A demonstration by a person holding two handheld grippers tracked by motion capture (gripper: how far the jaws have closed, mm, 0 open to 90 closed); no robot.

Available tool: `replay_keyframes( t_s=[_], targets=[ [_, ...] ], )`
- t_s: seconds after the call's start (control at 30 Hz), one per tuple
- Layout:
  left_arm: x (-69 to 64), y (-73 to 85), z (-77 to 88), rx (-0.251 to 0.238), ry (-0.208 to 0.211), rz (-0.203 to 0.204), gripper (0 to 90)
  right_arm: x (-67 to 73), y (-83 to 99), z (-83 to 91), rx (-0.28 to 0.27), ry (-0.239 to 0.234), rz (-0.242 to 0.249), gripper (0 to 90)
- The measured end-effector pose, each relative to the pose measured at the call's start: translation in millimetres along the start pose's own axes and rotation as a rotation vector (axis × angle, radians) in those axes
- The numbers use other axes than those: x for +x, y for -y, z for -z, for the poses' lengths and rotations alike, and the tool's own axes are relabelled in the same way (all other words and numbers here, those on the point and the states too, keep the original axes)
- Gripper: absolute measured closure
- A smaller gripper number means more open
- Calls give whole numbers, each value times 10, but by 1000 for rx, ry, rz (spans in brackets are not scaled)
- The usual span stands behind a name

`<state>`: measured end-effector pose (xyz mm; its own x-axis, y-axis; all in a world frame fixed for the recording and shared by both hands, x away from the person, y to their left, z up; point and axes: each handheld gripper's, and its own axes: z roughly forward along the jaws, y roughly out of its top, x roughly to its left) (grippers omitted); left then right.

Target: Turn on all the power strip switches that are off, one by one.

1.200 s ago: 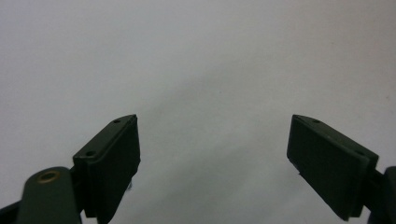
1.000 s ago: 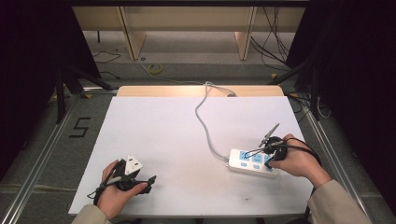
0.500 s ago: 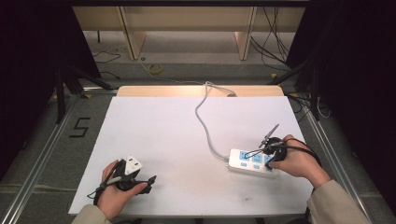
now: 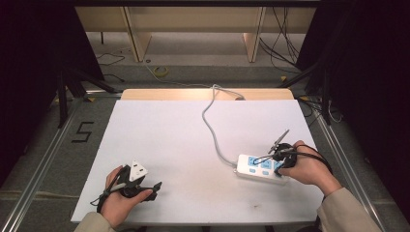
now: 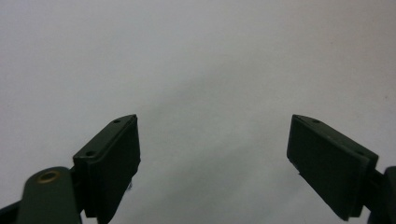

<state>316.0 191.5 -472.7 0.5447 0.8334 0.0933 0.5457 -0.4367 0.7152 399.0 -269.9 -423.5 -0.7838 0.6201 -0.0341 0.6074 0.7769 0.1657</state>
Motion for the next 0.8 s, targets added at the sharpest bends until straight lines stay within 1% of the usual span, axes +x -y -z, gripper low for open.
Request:
replay_keyframes(
  t_s=[0.07, 0.4, 0.67, 0.8],
  targets=[
    [-1, 0, 1, 0, 0, -1, 172, -10, 6, -2, -4, -8, -8, 900],
    [-2, 2, 4, -2, -1, 1, 172, -30, 13, -16, -5, -24, -16, 900],
    [-2, 1, 3, 0, -1, -2, 172, -24, 16, -23, -5, -20, -18, 900],
    [-3, 2, 5, -1, -2, 0, 172, -20, 14, -23, -5, -14, -11, 900]
  ],
)
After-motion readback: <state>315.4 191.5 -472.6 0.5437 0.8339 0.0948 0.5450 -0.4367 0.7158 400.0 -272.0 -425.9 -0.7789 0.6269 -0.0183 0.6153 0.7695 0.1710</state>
